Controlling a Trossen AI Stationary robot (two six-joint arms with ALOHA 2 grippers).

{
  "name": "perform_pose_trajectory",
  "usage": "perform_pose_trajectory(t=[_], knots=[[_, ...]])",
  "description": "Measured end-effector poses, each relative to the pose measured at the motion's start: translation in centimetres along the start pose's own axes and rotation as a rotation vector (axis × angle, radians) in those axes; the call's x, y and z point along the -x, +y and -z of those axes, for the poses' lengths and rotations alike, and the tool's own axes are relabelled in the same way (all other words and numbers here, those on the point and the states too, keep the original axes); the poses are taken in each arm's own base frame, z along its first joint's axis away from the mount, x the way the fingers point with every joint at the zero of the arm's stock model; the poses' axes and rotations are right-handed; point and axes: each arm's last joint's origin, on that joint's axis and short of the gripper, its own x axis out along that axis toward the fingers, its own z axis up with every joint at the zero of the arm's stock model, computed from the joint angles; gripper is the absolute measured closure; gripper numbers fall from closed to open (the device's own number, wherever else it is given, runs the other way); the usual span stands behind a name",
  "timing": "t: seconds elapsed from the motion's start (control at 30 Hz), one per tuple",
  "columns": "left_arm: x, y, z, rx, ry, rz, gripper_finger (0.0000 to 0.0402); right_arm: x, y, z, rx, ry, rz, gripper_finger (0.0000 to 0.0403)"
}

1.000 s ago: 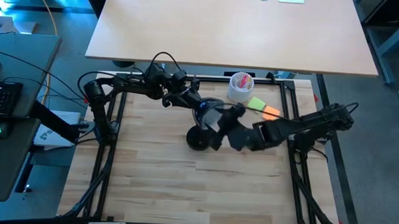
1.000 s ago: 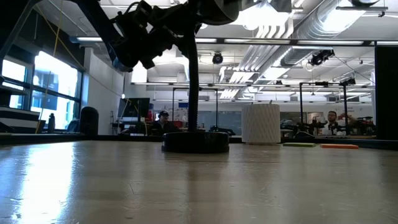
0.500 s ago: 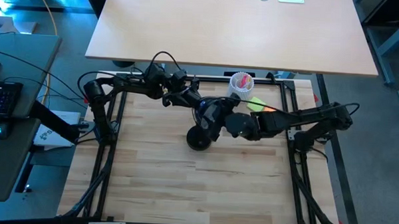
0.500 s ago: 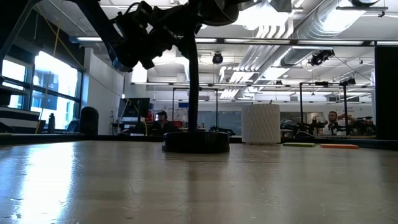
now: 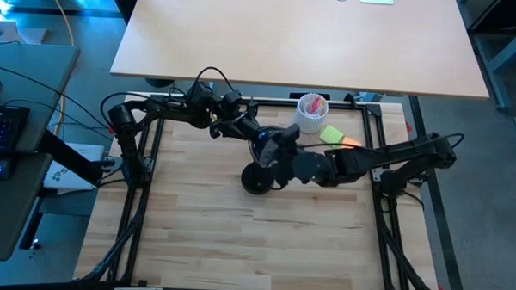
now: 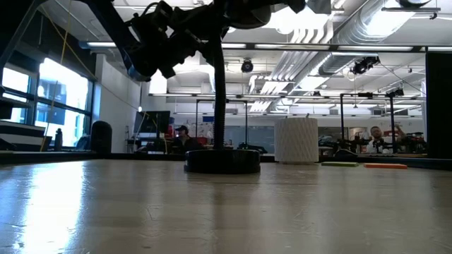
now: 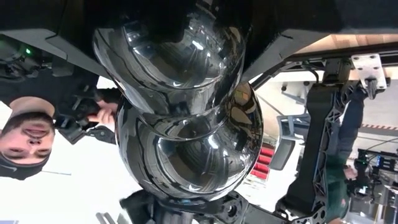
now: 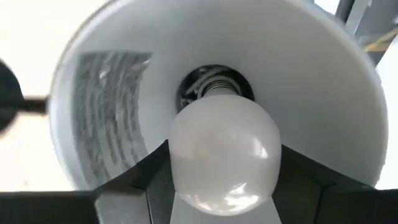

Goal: Screw lightbulb
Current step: Remove the lightbulb from the desk lamp

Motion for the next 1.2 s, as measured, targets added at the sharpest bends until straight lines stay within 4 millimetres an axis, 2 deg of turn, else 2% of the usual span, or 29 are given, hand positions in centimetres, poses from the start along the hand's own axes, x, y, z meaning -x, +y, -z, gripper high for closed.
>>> perform_pose_trajectory(t=[0.1,0.23,0.37,0.53,0.87,1.1,1.2], knots=[[0.0,0.0,0.0,0.002,0.001,0.0,0.0133,0.7,0.3,-0.4,0.133,0.012,0.017,0.0199],[0.0,0.0,0.0,0.003,0.0,0.0,0.0133,2.0,0.9,-1.3,0.177,-0.008,0.02,0.02],[0.1,0.0,0.0,0.004,0.002,0.0,0.0133,3.6,1.6,-2.0,0.052,0.016,0.052,0.02],[0.4,0.1,-0.6,-0.007,0.025,0.014,0.0133,5.5,3.3,-2.0,-0.106,0.09,0.073,0.02],[0.3,1.6,-3.8,-0.046,0.121,0.063,0.0133,9.2,6.2,-1.1,-0.431,0.099,-0.013,0.0201],[1.4,2.0,-6.4,-0.119,0.129,0.051,0.0133,11.2,7.3,-0.4,-0.575,0.114,-0.048,0.0201],[2.0,2.0,-6.8,-0.148,0.12,0.033,0.0133,12.0,7.7,-0.1,-0.619,0.119,-0.057,0.0201]])
